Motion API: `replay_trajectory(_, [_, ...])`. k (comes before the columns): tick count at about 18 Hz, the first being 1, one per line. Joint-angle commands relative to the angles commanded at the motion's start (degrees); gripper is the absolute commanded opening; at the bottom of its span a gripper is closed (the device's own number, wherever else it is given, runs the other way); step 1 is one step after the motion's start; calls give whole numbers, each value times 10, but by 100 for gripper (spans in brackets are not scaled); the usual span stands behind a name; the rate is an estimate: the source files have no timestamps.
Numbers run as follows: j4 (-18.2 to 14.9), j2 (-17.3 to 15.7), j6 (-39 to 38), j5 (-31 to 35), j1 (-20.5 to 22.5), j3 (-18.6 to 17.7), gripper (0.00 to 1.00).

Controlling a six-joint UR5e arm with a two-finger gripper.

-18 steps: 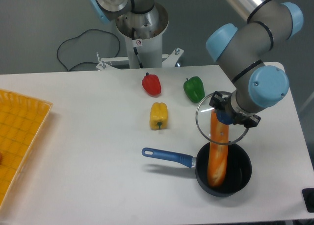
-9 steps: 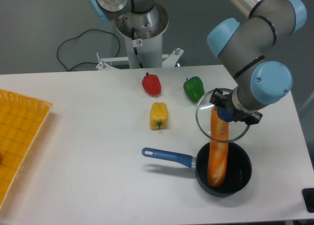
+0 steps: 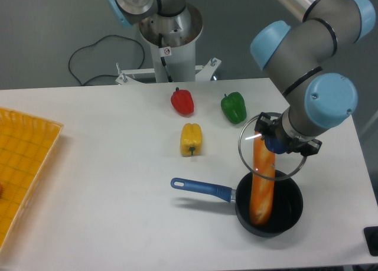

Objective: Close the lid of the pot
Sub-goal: 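Tilt the held lid upright beside the baguette above the pan, then lower the tilted lid toward the pan rim past the baguette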

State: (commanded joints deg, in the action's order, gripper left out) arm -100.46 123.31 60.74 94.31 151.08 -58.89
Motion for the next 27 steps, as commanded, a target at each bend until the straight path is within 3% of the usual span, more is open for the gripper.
replay_trajectory(15, [0,41,-46,5,-13,21,56])
replay_trajectory(19, [-24,54,-48,5,-14,43,56])
replay_trajectory(27, [-39,66,-56,5,-14,60,56])
